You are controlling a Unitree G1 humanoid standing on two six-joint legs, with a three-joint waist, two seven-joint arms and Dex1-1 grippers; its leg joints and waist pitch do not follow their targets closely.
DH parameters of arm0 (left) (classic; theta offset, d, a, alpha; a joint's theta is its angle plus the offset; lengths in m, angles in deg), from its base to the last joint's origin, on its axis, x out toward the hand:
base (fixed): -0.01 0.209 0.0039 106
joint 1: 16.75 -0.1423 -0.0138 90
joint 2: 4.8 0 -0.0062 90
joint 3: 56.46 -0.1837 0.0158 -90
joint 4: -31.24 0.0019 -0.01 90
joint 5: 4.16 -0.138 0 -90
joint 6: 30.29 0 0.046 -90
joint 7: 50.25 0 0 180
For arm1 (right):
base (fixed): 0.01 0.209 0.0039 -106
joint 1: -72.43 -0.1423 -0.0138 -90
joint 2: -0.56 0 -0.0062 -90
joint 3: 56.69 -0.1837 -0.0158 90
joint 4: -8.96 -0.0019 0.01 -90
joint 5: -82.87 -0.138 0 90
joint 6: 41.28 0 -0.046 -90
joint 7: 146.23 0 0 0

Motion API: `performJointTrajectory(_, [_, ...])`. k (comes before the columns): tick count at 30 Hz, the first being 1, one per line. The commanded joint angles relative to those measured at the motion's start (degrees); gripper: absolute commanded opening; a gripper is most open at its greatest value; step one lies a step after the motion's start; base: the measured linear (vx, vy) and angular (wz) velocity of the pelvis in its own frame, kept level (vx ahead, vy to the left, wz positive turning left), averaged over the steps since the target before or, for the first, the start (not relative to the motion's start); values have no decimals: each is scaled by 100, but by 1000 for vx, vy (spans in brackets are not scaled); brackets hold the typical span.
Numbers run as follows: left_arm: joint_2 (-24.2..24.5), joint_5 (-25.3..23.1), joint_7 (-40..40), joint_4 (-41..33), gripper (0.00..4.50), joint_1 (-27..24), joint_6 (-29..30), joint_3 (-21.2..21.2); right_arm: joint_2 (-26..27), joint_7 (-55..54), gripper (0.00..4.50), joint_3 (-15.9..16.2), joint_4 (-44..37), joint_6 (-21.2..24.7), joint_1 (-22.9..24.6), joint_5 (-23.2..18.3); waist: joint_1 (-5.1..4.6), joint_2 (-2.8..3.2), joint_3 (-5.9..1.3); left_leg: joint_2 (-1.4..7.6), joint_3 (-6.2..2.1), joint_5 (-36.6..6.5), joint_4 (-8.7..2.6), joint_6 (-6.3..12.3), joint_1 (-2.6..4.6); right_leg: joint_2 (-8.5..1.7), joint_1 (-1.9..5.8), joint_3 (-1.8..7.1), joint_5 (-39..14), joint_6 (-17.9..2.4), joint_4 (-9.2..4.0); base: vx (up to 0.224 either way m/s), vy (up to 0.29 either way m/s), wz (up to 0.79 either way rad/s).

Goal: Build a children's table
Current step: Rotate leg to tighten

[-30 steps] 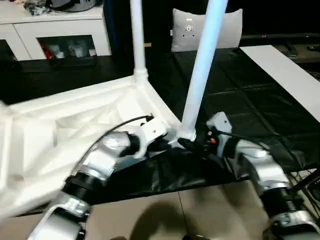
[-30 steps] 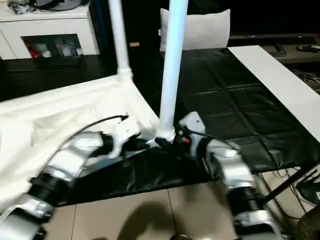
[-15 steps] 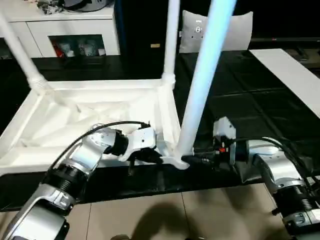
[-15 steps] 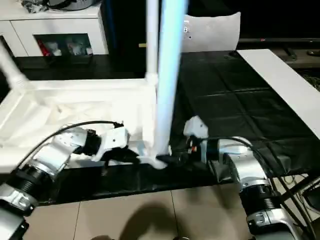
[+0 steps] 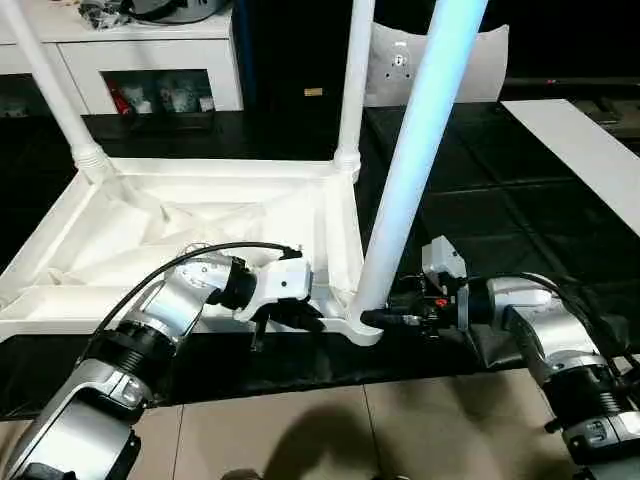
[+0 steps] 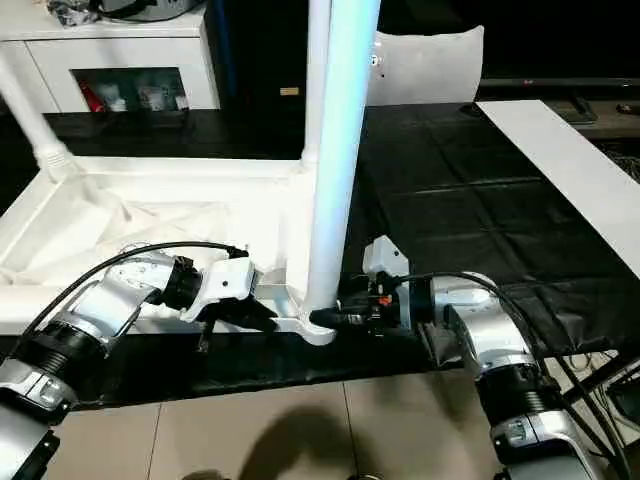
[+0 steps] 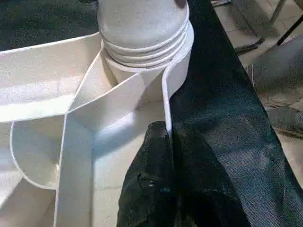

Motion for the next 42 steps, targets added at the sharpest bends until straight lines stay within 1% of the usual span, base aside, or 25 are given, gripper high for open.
performJointTrajectory(1, [-3, -120, 189, 60, 0, 70, -133, -219, 7, 119, 228, 68, -18, 50, -72, -52, -8, -44, -433, 92, 91, -1105, -376, 375, -24, -280, 356, 266, -2009, -986, -367, 0, 0, 0])
performJointTrajectory(3, [1, -122, 194, 66, 0, 68, -136, -218, 8, 142, 207, 80, -24, 72, -69, -57, -4, -42, -432, 95, 89, -1114, -378, 367, -23, -281, 355, 264, -2006, -988, -365, 0, 0, 0])
performJointTrajectory(12, [-58, 14, 172, -46, 0, -30, 122, -105, 86, 148, 194, 200, -434, 387, 246, -164, 21, -18, -436, 100, 88, -1114, -380, 364, -19, -283, 359, 268, -1936, -1015, -358, 0, 0, 0])
performJointTrajectory(14, [-96, 86, 123, -150, 0, -82, 305, -48, 160, 14, 194, 192, -584, 568, 329, -218, 26, -27, -422, 100, 89, -1174, -390, 341, -16, -277, 354, 264, -2028, -990, -370, 0, 0, 0])
performJointTrajectory(16, [-178, 178, -79, -412, 0, -170, 701, 60, 357, -396, 194, 170, -867, 985, 438, -290, 25, 8, -409, 105, 79, -1257, -405, 276, -12, -286, 355, 267, -2152, -945, -380, 0, 0, 0])
performJointTrajectory(18, [-311, 171, -449, -640, 0, -213, 1129, 160, 625, -1075, 194, 178, -942, 1082, 473, -42, 2, 7, -399, 93, 70, -1387, -418, 210, 6, -284, 347, 255, -2387, -858, -410, 0, 0, 0])
performJointTrajectory(21, [-683, 160, -1190, -824, 0, -196, 1759, 371, 1055, -2010, 194, 179, -828, 1146, 442, 312, -122, -4, -348, 31, 49, -1749, -416, 63, 27, -279, 323, 190, -3254, -496, -533, 0, 0, 0])
performJointTrajectory(22, [-903, 168, -1571, -870, 0, -166, 2054, 488, 1275, -2427, 194, 144, -744, 1206, 403, 419, -175, 7, -316, 18, 43, -1862, -407, 19, 47, -269, 284, 154, -3529, -372, -590, 0, 0, 0])
performJointTrajectory(23, [-1208, 172, -2057, -855, 0, -96, 2346, 626, 1529, -2945, 194, 106, -588, 1326, 307, 573, -230, 11, -322, -15, 25, -2031, -368, -8, 92, -281, 270, 84, -3806, -238, -664, 0, 0, 0])
performJointTrajectory(24, [-1250, 171, -2124, -840, 0, -82, 2369, 645, 1562, -3021, 194, 95, -554, 1339, 287, 591, -270, 6, -324, -25, 17, -2048, -364, -6, 73, -277, 285, 71, -3804, -203, -674, 0, 0, 0])
performJointTrajectory(25, [-1431, 167, -2416, -783, 0, -22, 2480, 725, 1710, -3359, 194, 44, -413, 1402, 204, 670, -353, 23, -317, -18, -21, -2205, -378, 4, 44, -256, 299, 13, -3830, -123, -687, 0, 0, 0])
performJointTrajectory(26, [-1577, 159, -2669, -714, 0, 37, 2534, 792, 1822, -3621, 193, -2, -286, 1447, 125, 716, -435, -20, -326, -33, -29, -2349, -352, 50, 41, -246, 305, -52, -3891, -6, -752, 0, 0, 0])
performJointTrajectory(27, [-1806, 130, -3089, -588, 0, 140, 2586, 904, 1992, -4024, 193, -83, -83, 1517, -9, 769, -463, 24, -332, -35, -35, -2388, -344, 71, 72, -254, 298, -73, -3865, -6, -766, 0, 0, 0])
performJointTrajectory(28, [-1980, 126, -3451, -455, 0, 237, 2537, 1016, 2121, -4411, 193, -210, 151, 1480, -166, 784, -535, 55, -349, -8, -76, -2431, -371, 111, 36, -263, 347, -91, -3622, -66, -748, 0, 0, 0])
performJointTrajectory(29, [-2110, 119, -3736, -353, 0, 317, 2490, 1100, 2223, -4746, 193, -331, 367, 1427, -313, 787, -585, 104, -361, 5, -79, -2541, -378, 157, 67, -248, 327, -103, -3431, -124, -771, 0, 0, 0])
performJointTrajectory(30, [-2167, 105, -3864, -348, 0, 340, 2510, 1140, 2276, -4923, 193, -393, 447, 1412, -373, 796, -614, 90, -385, 10, -76, -2501, -372, 196, 73, -267, 334, -83, -3257, -194, -777, 0, 0, 0])
performJointTrajectory(31, [-2270, 36, -4062, -379, 0, 371, 2560, 1201, 2384, -5237, 193, -542, 610, 1350, -489, 835, -641, 79, -397, 32, -99, -2349, -411, 258, -24, -279, 403, -57, -2860, -350, -704, 0, 0, 0])
performJointTrajectory(32, [-2311, -12, -4133, -418, 0, 378, 2606, 1223, 2435, -5373, 193, -618, 677, 1322, -539, 862, -657, 68, -401, 35, -79, -2258, -419, 286, -52, -286, 387, -24, -2668, -467, -665, 0, 0, 0])
performJointTrajectory(33, [-2311, -50, -4139, -454, 0, 381, 2624, 1218, 2454, -5338, 193, -655, 724, 1209, -569, 849, -658, 57, -403, 31, -63, -2226, -413, 305, -29, -291, 358, -12, -2650, -514, -673, 0, 0, 0])
performJointTrajectory(34, [-2317, -81, -4154, -488, 0, 379, 2656, 1216, 2477, -5312, 228, -688, 758, 1130, -591, 854, -644, 33, -429, -1, -30, -1992, -382, 361, -35, -307, 367, 30, -2478, -633, -634, 0, 0, 0])
performJointTrajectory(36, [-2192, -170, -4072, -550, 0, 331, 2645, 1143, 2473, -5261, 265, -792, 687, 1022, -552, 797, -606, 29, -428, 18, 1, -1688, -388, 453, -76, -299, 361, 91, -2142, -816, -567, 0, 0, 0])
performJointTrajectory(37, [-2151, -193, -4060, -552, 0, 318, 2641, 1117, 2456, -5226, 268, -797, 662, 982, -536, 798, -592, 13, -430, 16, 19, -1582, -378, 486, -78, -289, 359, 104, -2142, -855, -549, 0, 0, 0])
performJointTrajectory(39, [-2070, -208, -3997, -558, 0, 282, 2612, 1084, 2395, -5158, 276, -797, 592, 874, -487, 821, -554, 28, -451, 29, 22, -1339, -370, 512, -107, -303, 376, 137, -2026, -903, -507, 0, 0, 0])
performJointTrajectory(40, [-1980, -204, -3892, -556, 0, 242, 2552, 1055, 2301, -5047, 290, -798, 509, 776, -424, 806, -516, 31, -459, 35, 40, -1222, -356, 530, -86, -306, 355, 155, -1922, -940, -505, 0, 0, 0])
performJointTrajectory(42, [-1856, -206, -3737, -539, 0, 193, 2441, 987, 2165, -4892, 310, -776, 399, 647, -343, 782, -462, 27, -484, 30, 47, -964, -338, 577, -114, -294, 377, 180, -1605, -1016, -440, 0, 0, 0])
